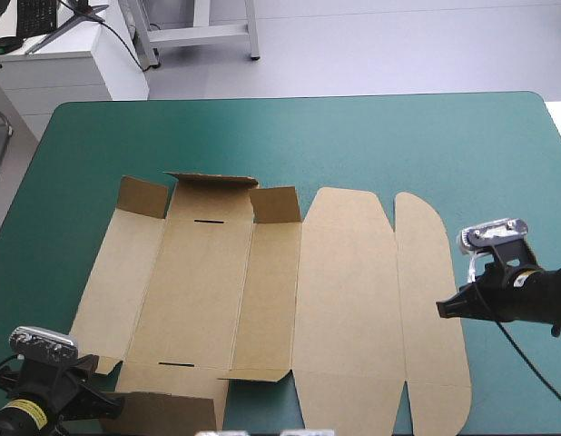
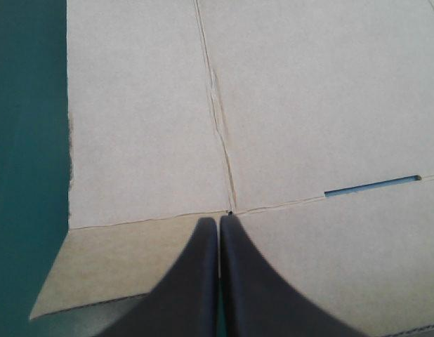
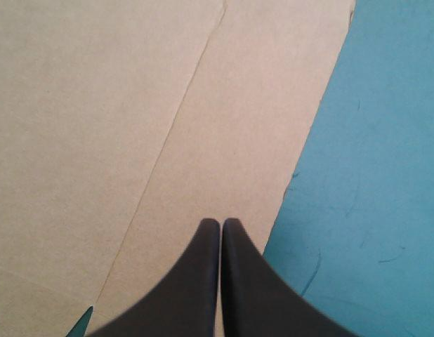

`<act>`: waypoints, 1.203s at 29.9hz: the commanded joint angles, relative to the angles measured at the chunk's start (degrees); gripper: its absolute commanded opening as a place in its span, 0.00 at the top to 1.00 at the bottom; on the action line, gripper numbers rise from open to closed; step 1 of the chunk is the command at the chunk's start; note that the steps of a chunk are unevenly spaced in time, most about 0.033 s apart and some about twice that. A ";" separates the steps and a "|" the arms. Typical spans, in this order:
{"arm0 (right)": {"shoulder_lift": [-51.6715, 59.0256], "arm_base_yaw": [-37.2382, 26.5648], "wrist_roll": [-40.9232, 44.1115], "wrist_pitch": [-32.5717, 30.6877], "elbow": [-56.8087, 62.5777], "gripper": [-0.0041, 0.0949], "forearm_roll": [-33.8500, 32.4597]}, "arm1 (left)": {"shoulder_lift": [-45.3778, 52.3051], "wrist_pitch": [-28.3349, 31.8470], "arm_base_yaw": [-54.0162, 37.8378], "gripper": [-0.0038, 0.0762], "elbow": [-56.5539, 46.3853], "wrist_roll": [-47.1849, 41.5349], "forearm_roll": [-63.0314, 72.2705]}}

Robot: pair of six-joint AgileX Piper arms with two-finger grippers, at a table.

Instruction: Fold the box

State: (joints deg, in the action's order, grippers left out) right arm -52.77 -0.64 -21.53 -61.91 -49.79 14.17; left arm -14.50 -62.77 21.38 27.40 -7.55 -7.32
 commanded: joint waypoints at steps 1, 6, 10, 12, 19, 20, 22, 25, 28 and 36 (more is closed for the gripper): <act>3.43 0.19 1.18 6.76 5.39 0.97 0.03 | -0.84 3.29 0.22 0.96 1.59 -0.64 1.23; 4.62 0.19 1.49 7.73 11.09 0.98 0.23 | -4.71 0.39 0.22 0.96 7.15 -0.64 4.06; 4.62 0.19 1.49 8.88 12.40 0.98 0.23 | -12.85 -3.10 0.22 0.96 17.27 2.77 4.46; 4.62 0.19 1.49 10.59 12.59 0.98 0.23 | -17.58 -3.65 0.22 0.96 22.36 4.02 4.77; 4.62 0.19 2.00 12.48 12.59 0.98 1.19 | -34.06 -4.41 0.22 0.96 37.47 7.25 5.16; 4.62 0.19 2.00 12.48 12.59 0.98 1.19 | -35.68 -4.16 0.22 0.96 38.78 8.04 5.35; 4.62 0.19 2.10 12.38 12.59 0.98 1.19 | -39.39 -3.39 0.22 0.96 41.75 8.04 4.23; 4.62 0.19 2.09 12.38 12.59 0.98 2.21 | -43.94 -3.50 0.22 0.96 46.19 8.04 1.75; 4.62 0.19 2.09 12.38 12.59 0.98 2.98 | -47.94 -3.63 -0.44 0.96 51.20 8.04 -1.40; 4.62 0.19 1.64 12.28 12.59 0.98 3.02 | -55.04 -2.99 -15.83 0.96 64.77 7.93 2.79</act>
State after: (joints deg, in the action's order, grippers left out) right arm -48.70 -0.60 -19.40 -51.65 -35.88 16.10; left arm -69.25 -68.71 11.41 87.27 0.39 -6.48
